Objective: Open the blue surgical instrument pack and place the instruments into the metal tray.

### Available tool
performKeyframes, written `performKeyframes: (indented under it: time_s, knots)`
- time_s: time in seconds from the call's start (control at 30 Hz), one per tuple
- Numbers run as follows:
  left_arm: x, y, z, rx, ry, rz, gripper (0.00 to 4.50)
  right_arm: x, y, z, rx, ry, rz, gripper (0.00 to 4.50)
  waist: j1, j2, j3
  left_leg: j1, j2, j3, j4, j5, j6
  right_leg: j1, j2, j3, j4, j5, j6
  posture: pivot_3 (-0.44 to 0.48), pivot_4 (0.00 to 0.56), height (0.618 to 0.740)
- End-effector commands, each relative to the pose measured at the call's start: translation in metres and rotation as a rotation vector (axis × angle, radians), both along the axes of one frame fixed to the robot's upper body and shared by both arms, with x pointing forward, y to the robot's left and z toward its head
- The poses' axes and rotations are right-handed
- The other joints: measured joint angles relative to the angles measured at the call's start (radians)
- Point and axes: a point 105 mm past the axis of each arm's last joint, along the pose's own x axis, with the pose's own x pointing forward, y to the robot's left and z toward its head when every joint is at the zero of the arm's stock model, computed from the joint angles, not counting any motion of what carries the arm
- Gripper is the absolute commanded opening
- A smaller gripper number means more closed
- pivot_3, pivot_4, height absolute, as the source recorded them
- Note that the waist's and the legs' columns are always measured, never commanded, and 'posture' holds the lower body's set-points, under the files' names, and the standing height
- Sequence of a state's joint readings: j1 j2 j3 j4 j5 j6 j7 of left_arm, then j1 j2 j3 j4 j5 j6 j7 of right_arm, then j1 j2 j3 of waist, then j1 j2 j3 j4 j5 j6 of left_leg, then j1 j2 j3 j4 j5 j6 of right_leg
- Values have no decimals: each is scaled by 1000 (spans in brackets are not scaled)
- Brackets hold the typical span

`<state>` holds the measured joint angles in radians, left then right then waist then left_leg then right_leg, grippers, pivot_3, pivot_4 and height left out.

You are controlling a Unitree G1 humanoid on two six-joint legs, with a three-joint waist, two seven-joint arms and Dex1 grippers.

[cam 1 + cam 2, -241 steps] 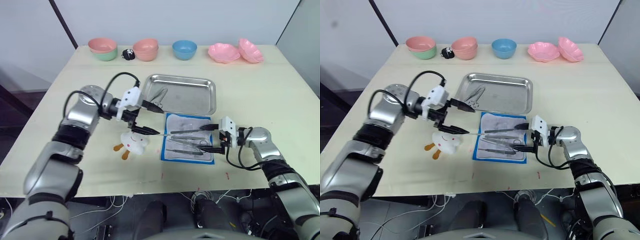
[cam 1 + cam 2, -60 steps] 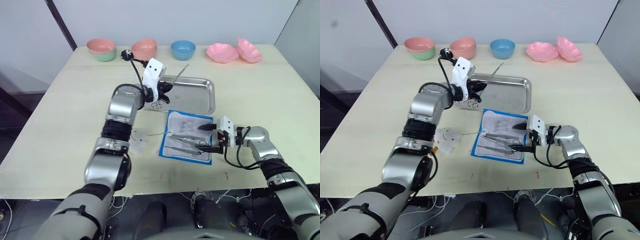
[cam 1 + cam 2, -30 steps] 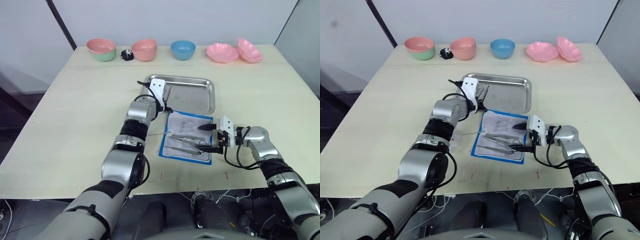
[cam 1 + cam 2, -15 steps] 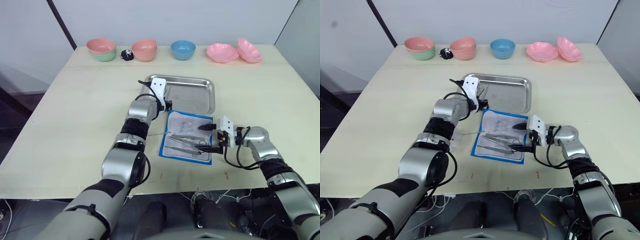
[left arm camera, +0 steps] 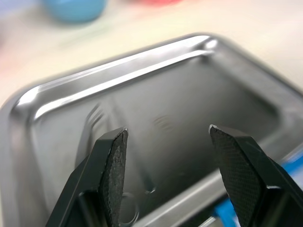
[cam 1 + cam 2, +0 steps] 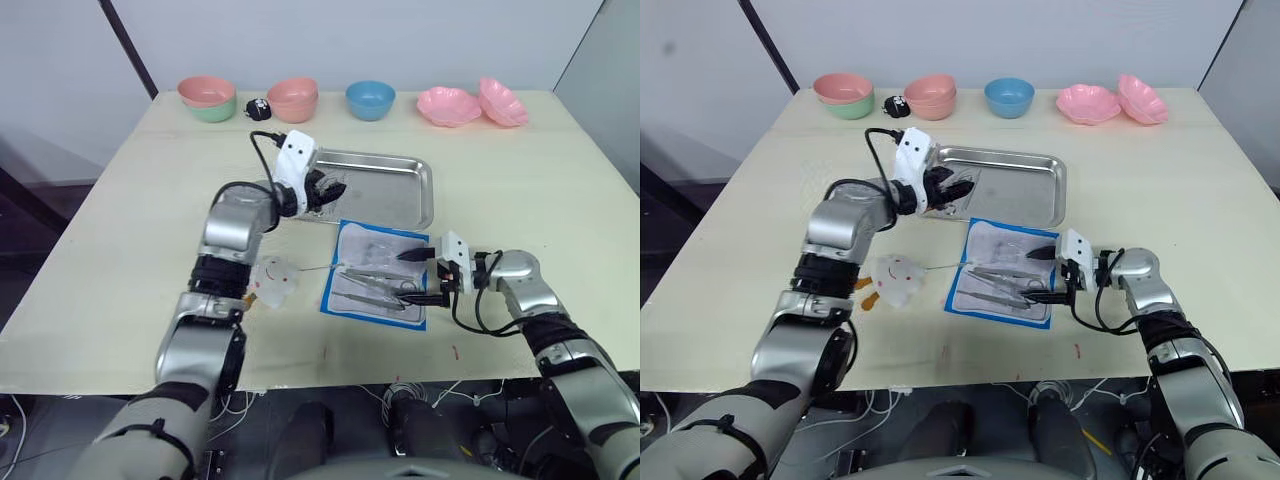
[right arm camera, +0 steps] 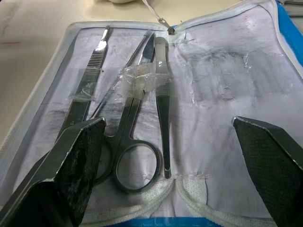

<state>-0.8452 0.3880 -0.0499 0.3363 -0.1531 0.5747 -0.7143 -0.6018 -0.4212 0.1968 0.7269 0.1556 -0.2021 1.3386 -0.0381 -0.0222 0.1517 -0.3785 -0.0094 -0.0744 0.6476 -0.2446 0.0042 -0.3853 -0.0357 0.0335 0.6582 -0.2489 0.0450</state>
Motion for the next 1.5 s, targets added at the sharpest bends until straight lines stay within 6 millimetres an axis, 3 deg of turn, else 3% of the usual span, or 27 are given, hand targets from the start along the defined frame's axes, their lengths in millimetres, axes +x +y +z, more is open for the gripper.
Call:
performKeyframes:
  time_s: [0.03, 0.17, 0.33, 0.4, 0.67, 0.77, 0.83, 1.13, 1.5]
  knots:
    - [-13, -2, 21, 4, -109, -151, 2914, -25, -23, -54, -181, 214, -10, 4500, 3, 0, 0, 0, 0, 0, 0, 0, 0, 0, 0, 0, 0, 0, 0, 0, 150, 740]
    - [-24, 5, 17, 21, -110, -251, 2914, -27, -26, -55, -186, 242, -11, 4500, 4, 0, 0, 0, 0, -1, 0, 0, 0, 1, -1, -1, -1, 0, 0, 0, 150, 740]
    - [-56, 7, 13, 21, -139, -488, 2914, -26, -28, -54, -193, 237, -11, 4500, 4, 0, 0, 0, 0, -2, 0, 0, 1, 1, -1, -3, -1, 0, 0, 0, 150, 740]
    - [-72, 16, 8, 57, -140, -588, 2914, -27, -28, -54, -193, 234, -10, 4500, 5, 0, 0, 0, 0, -3, 0, 0, 1, 2, -1, -3, -1, 0, 0, 0, 150, 740]
    - [-102, 48, -8, 198, -80, -805, 2914, -27, -27, -54, -189, 226, -9, 4500, 3, 1, 0, 0, 1, -3, 0, 0, 1, 3, -1, -4, -3, -1, -1, 0, 150, 740]
    - [-106, 56, -4, 227, -81, -835, 3993, -27, -27, -54, -187, 224, -8, 4500, 2, 1, 0, 0, 1, -3, 0, 0, 1, 3, -1, -4, -3, -1, -1, 0, 150, 740]
    - [-108, 61, 0, 237, -75, -844, 4400, -27, -26, -54, -185, 224, -7, 4500, 2, 1, 0, 0, 2, -3, 0, 0, 1, 3, -1, -4, -3, -1, -1, 0, 150, 740]
    - [-117, 83, 15, 338, -29, -873, 4400, -27, -27, -54, -185, 219, -11, 4500, 3, 1, 1, 0, 2, -4, 0, 0, 1, 3, -1, -5, -3, -4, -2, 0, 150, 740]
    - [-100, 58, 11, 304, -79, -914, 4400, -28, -27, -54, -187, 218, -5, 4500, 4, 1, 1, 0, 2, -3, 0, 0, 1, 3, 0, -5, -3, -5, -1, 0, 150, 740]
